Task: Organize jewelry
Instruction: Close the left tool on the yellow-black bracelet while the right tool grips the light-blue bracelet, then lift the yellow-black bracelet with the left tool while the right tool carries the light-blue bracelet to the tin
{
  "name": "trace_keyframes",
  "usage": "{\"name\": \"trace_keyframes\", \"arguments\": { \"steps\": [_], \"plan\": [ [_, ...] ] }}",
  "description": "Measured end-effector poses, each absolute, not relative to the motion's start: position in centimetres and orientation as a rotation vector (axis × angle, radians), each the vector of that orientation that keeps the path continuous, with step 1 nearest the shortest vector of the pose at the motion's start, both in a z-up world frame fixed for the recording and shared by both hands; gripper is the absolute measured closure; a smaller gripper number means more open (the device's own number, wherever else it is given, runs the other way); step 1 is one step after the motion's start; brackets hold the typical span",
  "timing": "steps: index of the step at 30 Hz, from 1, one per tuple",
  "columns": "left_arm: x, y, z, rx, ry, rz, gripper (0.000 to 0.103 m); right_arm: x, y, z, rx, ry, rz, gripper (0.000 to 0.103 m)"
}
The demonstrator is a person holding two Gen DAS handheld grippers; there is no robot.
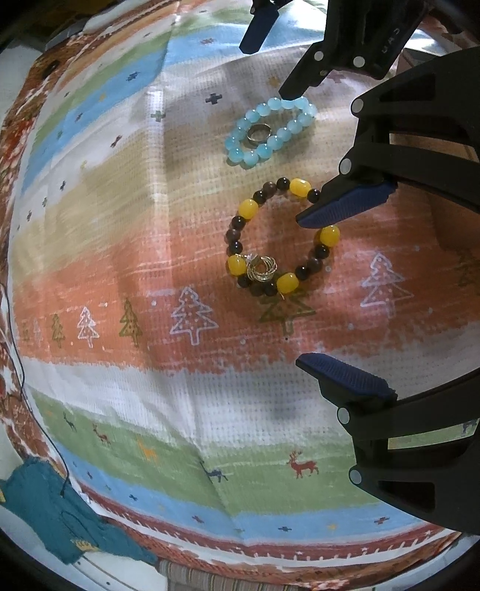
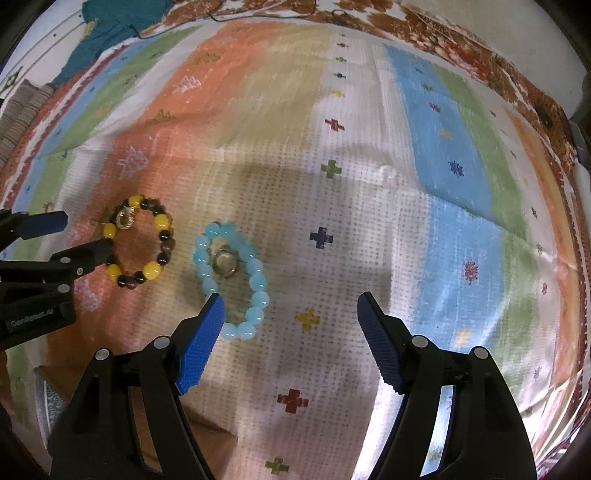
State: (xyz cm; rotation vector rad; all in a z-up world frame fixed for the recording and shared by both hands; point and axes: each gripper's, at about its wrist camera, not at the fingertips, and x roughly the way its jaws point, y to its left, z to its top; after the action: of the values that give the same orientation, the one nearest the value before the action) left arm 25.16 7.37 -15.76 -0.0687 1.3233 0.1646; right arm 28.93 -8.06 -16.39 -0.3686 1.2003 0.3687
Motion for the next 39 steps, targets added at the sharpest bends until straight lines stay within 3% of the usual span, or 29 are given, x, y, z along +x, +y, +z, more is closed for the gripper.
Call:
{"name": "trace_keyframes", "arguments": {
  "steps": [16,20,23,26,30,39],
  "plan": [
    [25.5,7.1,-18.4,-0.016,1.352,0.166,0.040,30.1,-7.6,-18.9,-0.416,1.236,0.344,0.029],
    [25.5,7.7,-18.3,-0.029,1.362,0.181,0.058,30.2,-7.6,-19.0,-0.416,1.234,0.351,0.031],
    [25.3,8.2,-18.3,-0.030,1.364,0.194,0.070,30.2,-7.4,-18.9,-0.417,1.227,0.365,0.051],
    [25.2,8.3,-18.3,-0.026,1.367,0.198,0.091,30.2,-7.3,-18.6,-0.422,1.216,0.371,0.071],
    [24.9,8.1,-18.0,-0.005,1.365,0.201,0.093,29.8,-7.2,-18.5,-0.427,1.199,0.381,0.091],
    [24.6,8.7,-15.7,-0.066,1.317,0.193,0.094,28.9,-7.5,-16.5,-0.382,1.139,0.399,0.091]
  ]
}}
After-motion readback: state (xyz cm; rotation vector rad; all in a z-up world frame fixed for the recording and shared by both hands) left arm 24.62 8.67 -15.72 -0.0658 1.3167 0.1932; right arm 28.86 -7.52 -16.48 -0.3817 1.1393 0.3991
